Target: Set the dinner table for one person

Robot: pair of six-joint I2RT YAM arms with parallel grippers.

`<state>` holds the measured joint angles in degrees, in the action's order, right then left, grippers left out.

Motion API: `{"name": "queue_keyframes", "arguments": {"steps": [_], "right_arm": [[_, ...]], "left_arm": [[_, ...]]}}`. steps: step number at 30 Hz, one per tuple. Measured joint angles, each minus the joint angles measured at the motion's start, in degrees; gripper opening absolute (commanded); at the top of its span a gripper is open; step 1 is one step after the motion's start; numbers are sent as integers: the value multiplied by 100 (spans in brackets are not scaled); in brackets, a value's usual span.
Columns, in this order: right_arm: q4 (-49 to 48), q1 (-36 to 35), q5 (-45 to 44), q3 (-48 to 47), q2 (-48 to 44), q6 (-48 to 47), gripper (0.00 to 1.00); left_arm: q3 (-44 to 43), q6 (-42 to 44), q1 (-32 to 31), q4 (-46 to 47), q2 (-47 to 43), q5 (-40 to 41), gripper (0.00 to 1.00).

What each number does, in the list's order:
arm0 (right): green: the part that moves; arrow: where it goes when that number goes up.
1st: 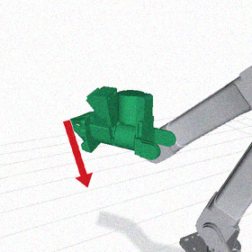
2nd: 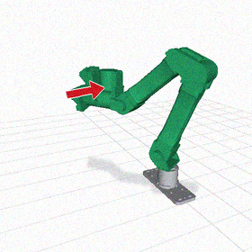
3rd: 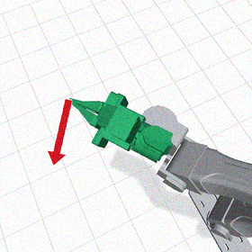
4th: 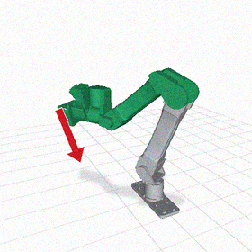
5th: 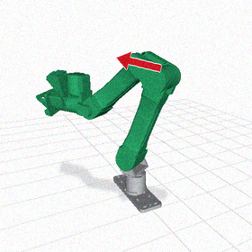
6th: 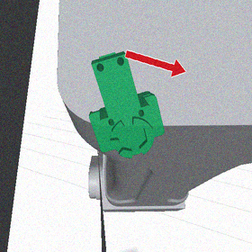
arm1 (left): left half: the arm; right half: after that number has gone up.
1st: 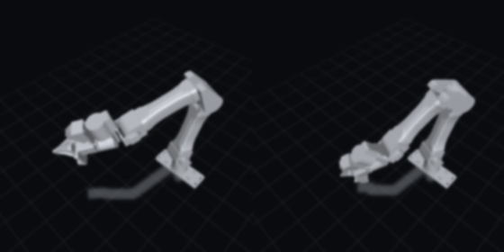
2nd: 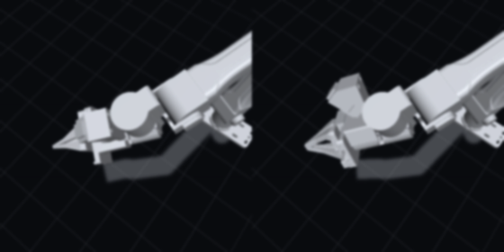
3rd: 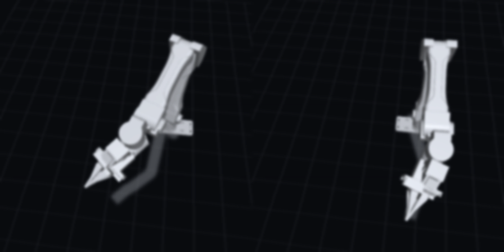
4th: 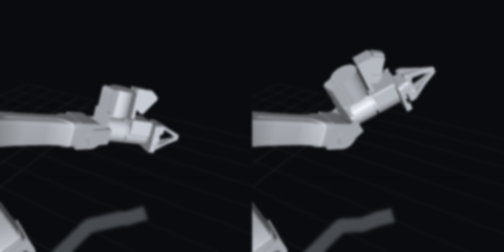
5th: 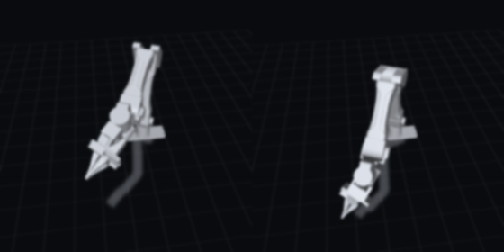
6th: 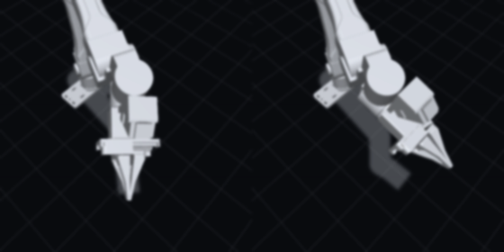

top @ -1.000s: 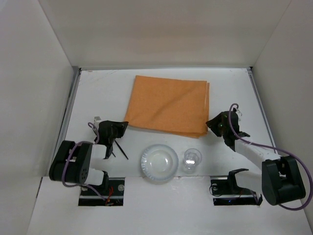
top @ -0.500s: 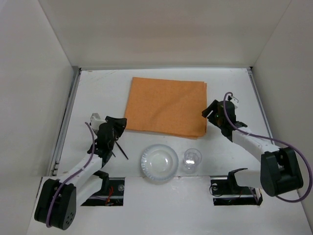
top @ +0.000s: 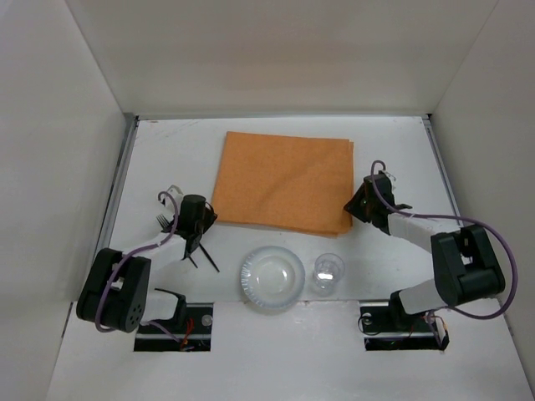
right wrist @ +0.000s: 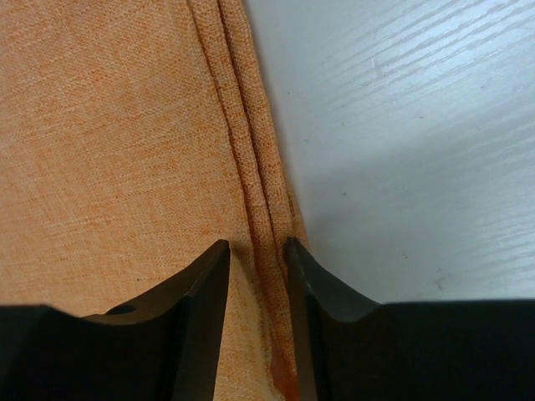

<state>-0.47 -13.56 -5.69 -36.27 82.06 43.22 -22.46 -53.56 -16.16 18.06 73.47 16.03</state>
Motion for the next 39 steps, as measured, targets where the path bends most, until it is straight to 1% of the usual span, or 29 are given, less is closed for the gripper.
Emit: {"name": "queue_keyframes", "arguments": {"steps": [2,4,6,8,13,16,18,20,23,24,25,27,28,29,31,32,36,39], "right_arm": [[-4,31,109,-48,118,9,24],[0,101,275,-109,240,28,18],[11,188,431,-199,367,50,15],[17,223,520,-343,520,50,13],[7,264,584,-833,955,48,13],[9,323,629,-1025,1104,48,12],[4,367,654,-1067,1121,46,12],[7,385,649,-1058,1078,46,13],[-33,385,590,-901,846,48,14],[-44,385,564,-804,719,48,16],[-42,385,538,-706,575,46,25],[-24,385,428,-546,332,48,44],[-15,385,358,-476,221,33,52],[-11,385,267,-393,90,13,56],[-9,376,111,-205,-197,-4,58],[4,365,33,-79,-387,-2,59],[2,199,-170,396,-1097,85,61],[-24,4,-201,708,-1366,315,65]], "left_arm": [[-31,72,-2,-46,125,11,25],[-44,122,2,-31,160,-9,18],[-44,153,13,-28,146,-24,12],[-24,184,13,-28,85,-33,10],[188,205,11,-37,-273,-37,8],[262,203,-35,-31,-299,-63,8],[323,201,-74,-11,-326,-81,9],[380,201,-105,-22,-455,-92,12],[474,208,-109,-181,-946,-101,12],[485,208,-109,-275,-1158,-96,13],[485,210,-109,-354,-1346,-94,15],[483,214,-114,-481,-1685,-83,21],[479,223,-116,-557,-1794,-81,24],[476,232,-116,-621,-1856,-76,29],[474,238,-120,-748,-1895,-74,39],[474,236,-118,-807,-1884,-79,41],[474,229,-111,-890,-1639,-101,43],[474,229,-136,-809,-1272,-122,42]]}}
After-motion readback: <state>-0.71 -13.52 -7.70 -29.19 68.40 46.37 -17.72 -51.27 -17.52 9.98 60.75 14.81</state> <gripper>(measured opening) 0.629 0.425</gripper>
